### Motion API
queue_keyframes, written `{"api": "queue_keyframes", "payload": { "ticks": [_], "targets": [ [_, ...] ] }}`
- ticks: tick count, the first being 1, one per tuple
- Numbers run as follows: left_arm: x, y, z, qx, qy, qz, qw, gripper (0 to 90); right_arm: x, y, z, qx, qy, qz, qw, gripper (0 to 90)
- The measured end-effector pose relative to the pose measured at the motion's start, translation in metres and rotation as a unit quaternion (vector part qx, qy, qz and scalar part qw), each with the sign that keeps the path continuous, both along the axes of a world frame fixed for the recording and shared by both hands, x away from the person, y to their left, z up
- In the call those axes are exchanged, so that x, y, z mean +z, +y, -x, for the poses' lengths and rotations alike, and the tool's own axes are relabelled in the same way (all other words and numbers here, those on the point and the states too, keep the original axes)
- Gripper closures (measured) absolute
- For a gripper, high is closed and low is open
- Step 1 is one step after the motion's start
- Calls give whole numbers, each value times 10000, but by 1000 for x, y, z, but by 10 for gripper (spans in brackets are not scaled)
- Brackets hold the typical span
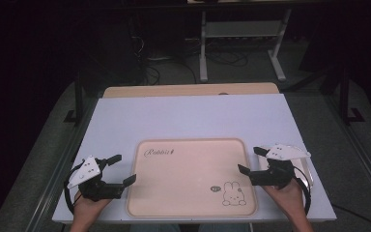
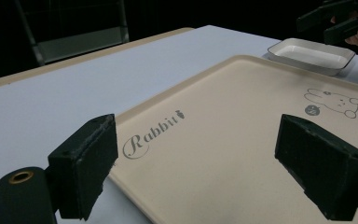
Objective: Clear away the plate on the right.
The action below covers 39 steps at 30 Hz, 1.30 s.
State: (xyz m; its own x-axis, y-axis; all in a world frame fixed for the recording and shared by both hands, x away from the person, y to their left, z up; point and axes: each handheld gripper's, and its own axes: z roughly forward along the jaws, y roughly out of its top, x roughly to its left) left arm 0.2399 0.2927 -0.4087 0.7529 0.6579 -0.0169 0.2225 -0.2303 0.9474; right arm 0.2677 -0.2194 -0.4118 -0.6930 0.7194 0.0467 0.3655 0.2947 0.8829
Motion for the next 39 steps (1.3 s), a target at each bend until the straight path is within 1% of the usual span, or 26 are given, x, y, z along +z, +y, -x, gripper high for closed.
{"api": "queue_keyframes", "payload": {
  "ticks": [9, 13, 26, 31, 39],
  "targets": [
    [0, -1, 1, -33, -7, -23, 10000, 131, 1, -2, 0, -26, 9, -14, 10000, 142],
    [0, 0, 0, -27, 3, 3, 10000, 131, 1, -3, 1, -26, 8, -8, 10000, 142],
    [0, 0, 1, -26, 7, 10, 10000, 132, 5, -10, 5, 13, 122, -26, 9999, 142],
    [0, 1, 1, -28, 7, 19, 10000, 132, 7, -12, 8, 46, 124, -19, 9999, 143],
    [1, 2, 1, -3, -7, 41, 10000, 132, 7, -17, 9, 45, 202, -51, 9998, 144]
  ]
}}
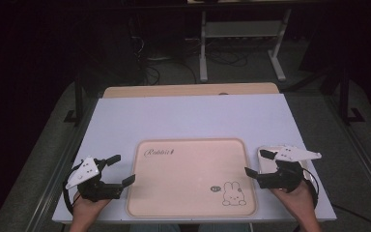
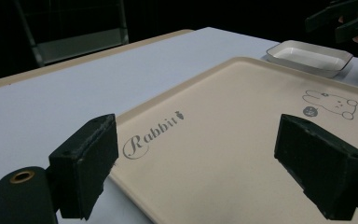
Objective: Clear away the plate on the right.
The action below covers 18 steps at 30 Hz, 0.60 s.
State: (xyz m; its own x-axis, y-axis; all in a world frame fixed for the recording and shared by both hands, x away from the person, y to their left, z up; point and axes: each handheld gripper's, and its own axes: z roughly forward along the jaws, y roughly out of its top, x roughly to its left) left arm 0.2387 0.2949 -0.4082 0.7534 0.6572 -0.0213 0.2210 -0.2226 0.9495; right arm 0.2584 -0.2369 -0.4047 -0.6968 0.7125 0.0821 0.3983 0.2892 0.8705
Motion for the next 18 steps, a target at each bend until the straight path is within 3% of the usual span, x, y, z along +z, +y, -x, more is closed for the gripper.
{"api": "queue_keyframes", "payload": {
  "ticks": [18],
  "targets": [
    [1, 2, 1, 15, -22, 30, 10000, 134, 1, -12, 2, 7, 173, -33, 9998, 147]
  ]
}}
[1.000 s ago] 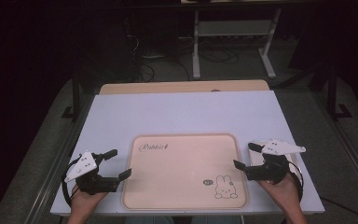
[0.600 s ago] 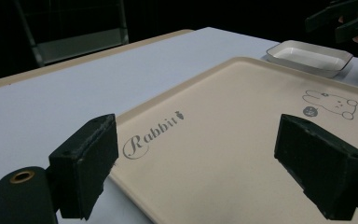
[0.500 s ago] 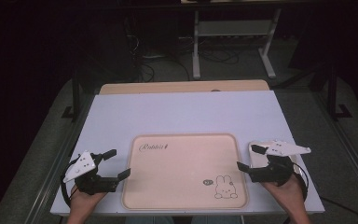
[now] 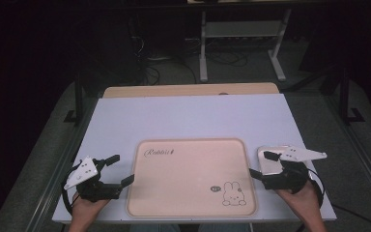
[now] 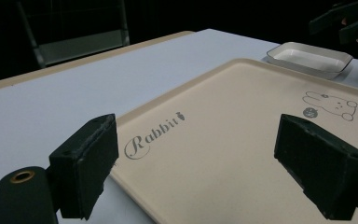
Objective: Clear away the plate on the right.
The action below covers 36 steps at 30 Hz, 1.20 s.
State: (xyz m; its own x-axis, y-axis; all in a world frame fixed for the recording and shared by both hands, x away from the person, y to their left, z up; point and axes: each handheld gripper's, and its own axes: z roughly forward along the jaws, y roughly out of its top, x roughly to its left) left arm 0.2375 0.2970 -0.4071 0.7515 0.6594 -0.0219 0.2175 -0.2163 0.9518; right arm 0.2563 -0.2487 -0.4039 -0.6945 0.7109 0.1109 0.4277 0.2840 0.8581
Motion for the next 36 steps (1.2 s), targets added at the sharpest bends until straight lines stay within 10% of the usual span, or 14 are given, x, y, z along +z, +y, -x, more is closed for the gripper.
{"api": "queue_keyframes", "payload": {
  "ticks": [36],
  "targets": [
    [1, 5, 0, 57, -14, 40, 10000, 137, 3, -41, 0, -78, 606, -240, 9978, 163]
  ]
}}
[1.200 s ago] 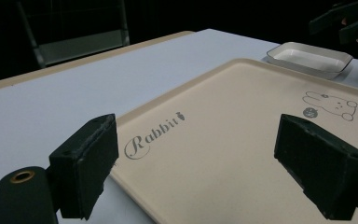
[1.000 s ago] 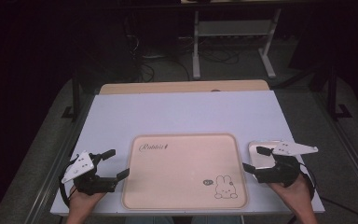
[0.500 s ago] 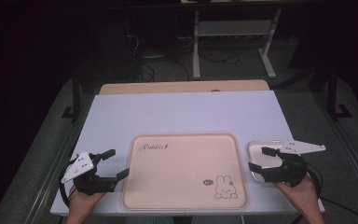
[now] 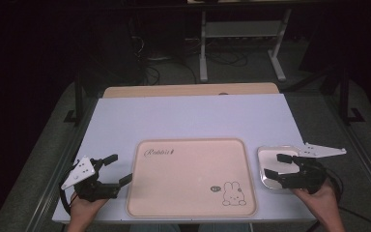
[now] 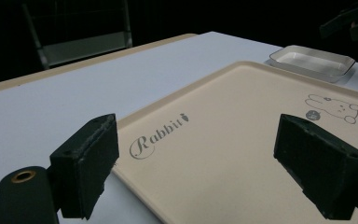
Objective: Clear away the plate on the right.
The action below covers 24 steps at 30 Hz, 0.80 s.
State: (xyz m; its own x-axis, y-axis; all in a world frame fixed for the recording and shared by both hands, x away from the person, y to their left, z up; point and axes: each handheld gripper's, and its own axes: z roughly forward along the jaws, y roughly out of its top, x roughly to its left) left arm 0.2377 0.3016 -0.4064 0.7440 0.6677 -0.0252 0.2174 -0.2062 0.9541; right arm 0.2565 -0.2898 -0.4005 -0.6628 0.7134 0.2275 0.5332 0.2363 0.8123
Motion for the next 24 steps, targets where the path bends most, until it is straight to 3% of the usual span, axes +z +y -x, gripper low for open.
{"api": "queue_keyframes", "payload": {
  "ticks": [24],
  "targets": [
    [-1, 2, 0, 41, 26, -19, 10000, 137, -6, -41, 2, -225, 735, -17, 9970, 198]
  ]
}}
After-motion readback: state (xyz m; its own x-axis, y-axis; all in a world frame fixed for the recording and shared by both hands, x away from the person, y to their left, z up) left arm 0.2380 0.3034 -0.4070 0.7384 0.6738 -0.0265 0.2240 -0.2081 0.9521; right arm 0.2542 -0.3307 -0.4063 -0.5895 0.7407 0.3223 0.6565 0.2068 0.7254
